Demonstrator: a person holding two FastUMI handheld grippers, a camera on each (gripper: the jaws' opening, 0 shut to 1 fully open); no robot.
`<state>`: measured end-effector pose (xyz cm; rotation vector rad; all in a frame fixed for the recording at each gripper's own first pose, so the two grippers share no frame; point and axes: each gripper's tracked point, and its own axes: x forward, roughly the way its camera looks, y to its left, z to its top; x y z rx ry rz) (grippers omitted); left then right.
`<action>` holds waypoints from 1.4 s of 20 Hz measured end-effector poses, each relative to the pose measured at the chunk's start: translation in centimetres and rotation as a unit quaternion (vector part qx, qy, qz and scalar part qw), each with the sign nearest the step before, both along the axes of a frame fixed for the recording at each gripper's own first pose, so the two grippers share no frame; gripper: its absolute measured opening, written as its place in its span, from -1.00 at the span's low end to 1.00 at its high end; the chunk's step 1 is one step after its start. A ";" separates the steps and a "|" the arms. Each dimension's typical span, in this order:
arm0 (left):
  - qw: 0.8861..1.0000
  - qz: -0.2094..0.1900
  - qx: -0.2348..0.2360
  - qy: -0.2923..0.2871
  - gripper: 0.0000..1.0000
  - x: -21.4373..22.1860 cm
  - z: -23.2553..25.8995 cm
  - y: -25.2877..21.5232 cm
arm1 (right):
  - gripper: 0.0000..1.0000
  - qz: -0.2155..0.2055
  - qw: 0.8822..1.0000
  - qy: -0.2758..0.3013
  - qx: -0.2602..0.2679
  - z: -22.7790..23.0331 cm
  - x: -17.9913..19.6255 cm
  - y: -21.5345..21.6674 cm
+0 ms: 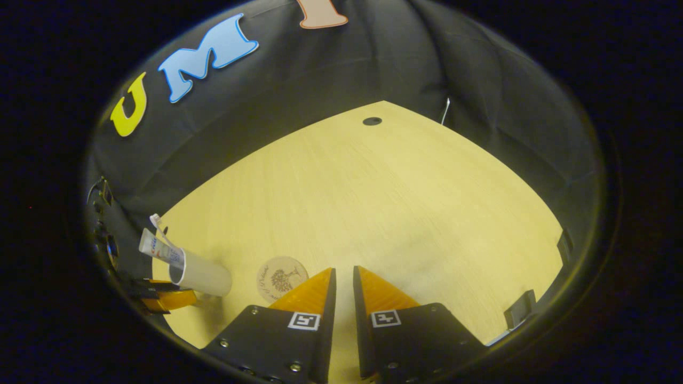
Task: Put the toothbrush and toothpaste on the desktop into the cup, then pick up the cup and place it on the coaster on the desktop.
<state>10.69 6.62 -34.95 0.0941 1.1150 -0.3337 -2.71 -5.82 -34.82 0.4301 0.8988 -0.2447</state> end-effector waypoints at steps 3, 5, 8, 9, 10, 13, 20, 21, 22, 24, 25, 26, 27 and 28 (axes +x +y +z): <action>1.000 0.002 0.002 0.015 0.43 0.5 -1.2 -0.6 | -0.59 -0.008 1.000 0.007 0.002 -0.5 -0.5 -0.9; 1.000 0.006 0.004 0.024 0.43 0.6 -2.0 -0.6 | -0.59 -0.012 1.000 0.013 0.004 -1.0 -0.9 -1.2; 1.000 0.013 -0.001 0.026 -0.02 0.5 -2.8 -0.7 | -0.59 -0.017 1.000 0.020 0.009 -1.6 -1.6 -1.4; 1.000 0.013 0.002 0.023 -0.23 0.7 -2.9 -0.6 | -0.59 -0.019 1.000 0.022 0.010 -1.8 -1.7 -1.5; 1.000 0.012 0.004 0.020 -0.30 0.7 -2.8 -0.6 | -0.59 -0.019 0.999 0.023 0.011 -2.1 -1.7 -1.4; 1.000 0.005 0.016 0.003 -0.35 0.9 -2.9 -0.8 | -0.59 -0.018 0.999 0.023 0.013 -2.1 -1.8 -1.7; 1.000 0.005 0.010 -0.002 -0.34 0.2 -2.4 -2.7 | -0.59 -0.010 1.000 0.022 0.014 -2.2 -2.1 -1.3; 1.000 0.002 0.009 -0.005 -0.31 0.3 -2.2 -3.2 | -0.59 -0.010 1.000 0.023 0.014 -2.3 -2.1 -1.3; 1.000 -0.004 0.010 -0.007 -0.31 0.3 -1.9 -3.7 | -0.59 -0.010 1.000 0.023 0.015 -2.3 -2.2 -1.4; 1.000 -0.017 0.011 -0.014 -0.36 0.3 -1.2 -4.8 | -0.59 -0.011 1.000 0.022 0.015 -2.4 -2.2 -1.6; 1.000 -0.024 0.011 -0.017 -0.37 0.2 -0.7 -5.4 | -0.59 -0.011 1.000 0.022 0.016 -2.3 -2.3 -1.7; 0.999 -0.031 0.010 -0.019 -0.34 0.1 -0.2 -6.0 | -0.59 -0.012 1.000 0.021 0.016 -2.2 -2.4 -1.9; 0.999 -0.038 0.010 -0.021 -0.34 0.0 0.0 -7.0 | -0.59 -0.013 1.000 0.021 0.017 -2.2 -2.5 -2.0; 0.999 -0.044 0.009 -0.022 -0.34 -0.1 0.2 -7.8 | -0.59 -0.013 1.000 0.021 0.018 -2.2 -2.5 -2.2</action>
